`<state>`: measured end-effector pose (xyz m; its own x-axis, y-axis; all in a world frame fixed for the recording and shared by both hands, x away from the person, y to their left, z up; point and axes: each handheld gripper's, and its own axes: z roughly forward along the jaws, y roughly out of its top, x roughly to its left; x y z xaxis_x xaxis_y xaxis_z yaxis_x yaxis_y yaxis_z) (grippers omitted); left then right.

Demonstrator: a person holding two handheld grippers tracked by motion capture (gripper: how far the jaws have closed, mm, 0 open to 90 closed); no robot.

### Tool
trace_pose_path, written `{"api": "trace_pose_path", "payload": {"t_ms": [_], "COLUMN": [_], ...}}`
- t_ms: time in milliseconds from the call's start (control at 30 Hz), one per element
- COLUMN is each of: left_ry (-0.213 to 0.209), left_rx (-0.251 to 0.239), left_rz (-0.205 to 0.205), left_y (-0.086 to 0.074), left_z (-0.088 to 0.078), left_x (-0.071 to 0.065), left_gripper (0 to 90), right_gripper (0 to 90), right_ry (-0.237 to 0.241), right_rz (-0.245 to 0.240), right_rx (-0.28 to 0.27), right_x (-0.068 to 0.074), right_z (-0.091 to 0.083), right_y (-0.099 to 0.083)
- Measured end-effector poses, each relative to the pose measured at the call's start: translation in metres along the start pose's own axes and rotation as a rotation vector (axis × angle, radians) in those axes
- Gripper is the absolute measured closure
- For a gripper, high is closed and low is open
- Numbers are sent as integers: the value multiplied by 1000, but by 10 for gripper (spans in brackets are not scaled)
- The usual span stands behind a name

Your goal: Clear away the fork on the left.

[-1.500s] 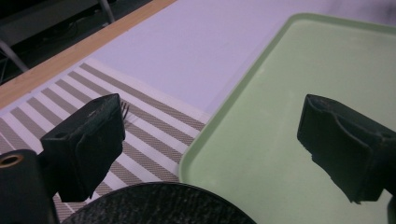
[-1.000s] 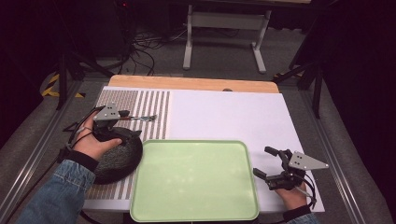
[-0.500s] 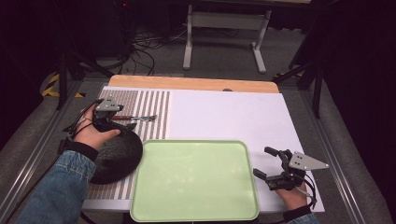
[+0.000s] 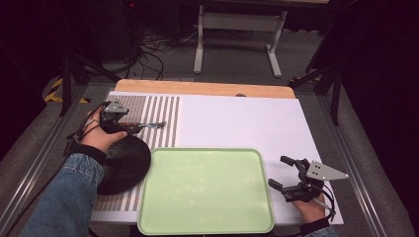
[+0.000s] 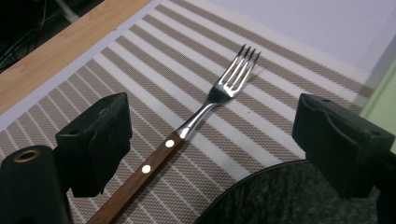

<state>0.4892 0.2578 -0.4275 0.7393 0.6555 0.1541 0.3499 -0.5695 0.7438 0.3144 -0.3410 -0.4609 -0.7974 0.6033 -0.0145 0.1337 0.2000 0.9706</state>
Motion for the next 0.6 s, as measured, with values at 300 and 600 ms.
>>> {"api": "trace_pose_path", "payload": {"t_ms": [300, 600], "left_ry": [-24, -15], "left_rx": [17, 18], "left_rz": [-54, -57], "left_y": [-3, -6], "left_z": [10, 18], "left_x": [14, 22], "left_gripper": [134, 144], "right_gripper": [60, 59], "right_ry": [5, 7], "right_rz": [6, 5], "right_rx": [-5, -5], "right_x": [0, 0], "right_z": [-1, -1], "right_y": [0, 0]}}
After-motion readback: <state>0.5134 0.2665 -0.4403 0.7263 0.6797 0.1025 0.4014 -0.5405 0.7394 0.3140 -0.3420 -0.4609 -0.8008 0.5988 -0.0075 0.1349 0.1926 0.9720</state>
